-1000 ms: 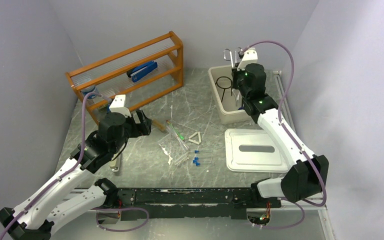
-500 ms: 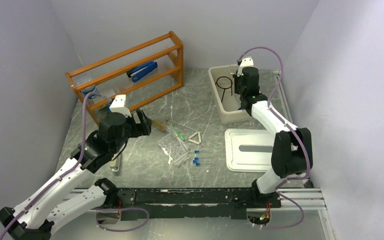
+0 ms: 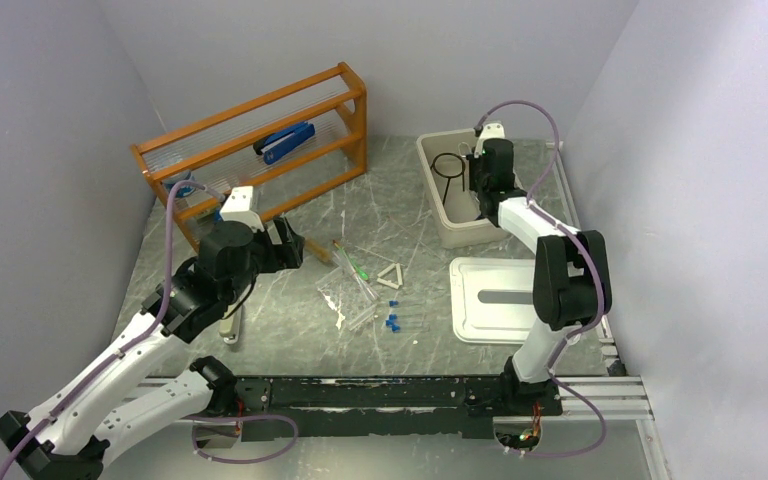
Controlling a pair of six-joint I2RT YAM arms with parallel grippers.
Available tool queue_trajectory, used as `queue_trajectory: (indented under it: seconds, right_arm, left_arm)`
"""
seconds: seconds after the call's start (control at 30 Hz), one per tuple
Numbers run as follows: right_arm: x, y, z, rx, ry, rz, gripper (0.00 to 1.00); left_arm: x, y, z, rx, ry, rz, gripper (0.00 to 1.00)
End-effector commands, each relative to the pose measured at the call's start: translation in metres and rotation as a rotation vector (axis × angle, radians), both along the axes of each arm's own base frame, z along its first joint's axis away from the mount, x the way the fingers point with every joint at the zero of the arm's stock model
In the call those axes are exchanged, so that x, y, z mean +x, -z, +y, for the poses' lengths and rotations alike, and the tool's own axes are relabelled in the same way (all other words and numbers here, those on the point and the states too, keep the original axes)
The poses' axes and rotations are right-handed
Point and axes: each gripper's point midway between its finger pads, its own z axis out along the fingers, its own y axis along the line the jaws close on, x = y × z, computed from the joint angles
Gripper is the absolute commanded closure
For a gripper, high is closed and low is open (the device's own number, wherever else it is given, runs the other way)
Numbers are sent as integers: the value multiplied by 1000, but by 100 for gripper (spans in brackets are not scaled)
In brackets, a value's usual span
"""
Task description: Organize the chemistry lab equipment
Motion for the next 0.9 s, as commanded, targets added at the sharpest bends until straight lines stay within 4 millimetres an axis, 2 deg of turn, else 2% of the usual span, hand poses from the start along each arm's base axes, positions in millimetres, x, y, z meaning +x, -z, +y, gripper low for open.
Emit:
queue_trajectory:
  seconds: [0.0, 0.13, 0.4, 0.57, 0.7, 0.87]
  right_arm:
    - [22, -19, -11, 21, 12, -84, 100]
    - [24, -4, -13, 24, -13, -60, 100]
    - [28, 42, -15, -16, -57, 15, 100]
    - [29, 55, -17, -23, -60, 42, 100]
    - [27, 59, -18, -18, -57, 52, 91]
    - [23, 49, -20, 6, -28, 39, 70]
  left_arm:
    - [1, -10, 2, -16, -16, -8, 12]
    - [1, -8, 2, -18, -18, -4, 12]
    - [2, -6, 0, -12, -14, 9, 13]
    - [1, -3, -1, -18, -9, 17, 13]
    - [1, 0, -2, -14, -8, 25, 14]
    - [3, 0, -2, -7, -8, 25, 13]
